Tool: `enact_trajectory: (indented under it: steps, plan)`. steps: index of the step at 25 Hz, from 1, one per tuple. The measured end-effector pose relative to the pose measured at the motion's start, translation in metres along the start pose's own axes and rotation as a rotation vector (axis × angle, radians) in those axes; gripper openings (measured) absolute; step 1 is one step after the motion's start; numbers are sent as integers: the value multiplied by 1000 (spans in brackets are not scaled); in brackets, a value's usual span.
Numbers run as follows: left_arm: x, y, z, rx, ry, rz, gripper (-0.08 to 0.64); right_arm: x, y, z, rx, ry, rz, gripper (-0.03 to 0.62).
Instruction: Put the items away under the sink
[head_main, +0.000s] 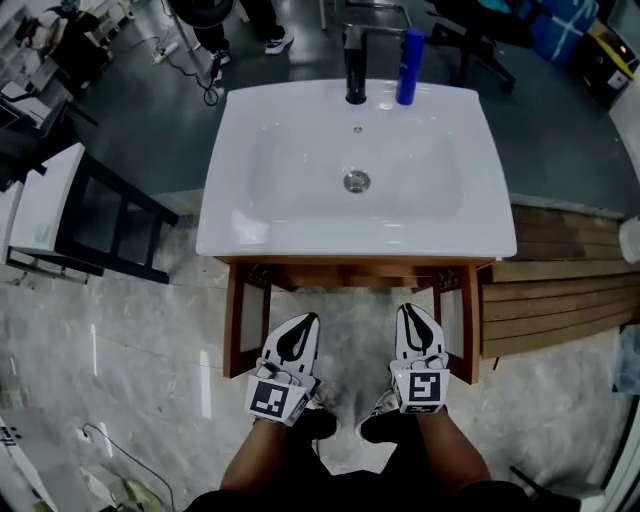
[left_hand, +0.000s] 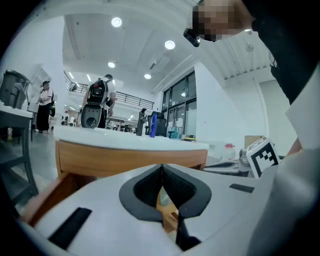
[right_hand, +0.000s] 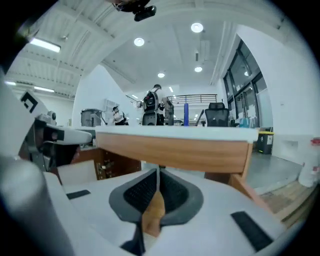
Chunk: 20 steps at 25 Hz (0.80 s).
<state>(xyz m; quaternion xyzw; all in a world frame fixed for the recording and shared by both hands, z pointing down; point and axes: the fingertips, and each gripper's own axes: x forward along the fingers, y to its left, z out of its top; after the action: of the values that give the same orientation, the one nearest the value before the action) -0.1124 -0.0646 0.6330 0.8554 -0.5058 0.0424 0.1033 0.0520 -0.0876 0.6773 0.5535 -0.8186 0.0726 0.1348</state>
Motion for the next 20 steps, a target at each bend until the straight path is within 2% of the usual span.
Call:
enact_trajectory:
  steps: [5,10,13,16,20]
  plan:
    - [-22,-26,114,-4,9,6,21,-60,2,111,28,-28,10,20]
    - [-43,-53,195,-59,30,-20,21,-110,-4,201,17,-82,24,20]
    - [-56,-61,222,-51,18,8,21,-123,-9,233,12,-121,31,20]
    - [-63,-68,233,-50,0,35,21,-129,-11,252,38,-142,45,20]
    - [-63,-75,249,-10,-28,43,21,-134,-17,267,-18,-180,55,20]
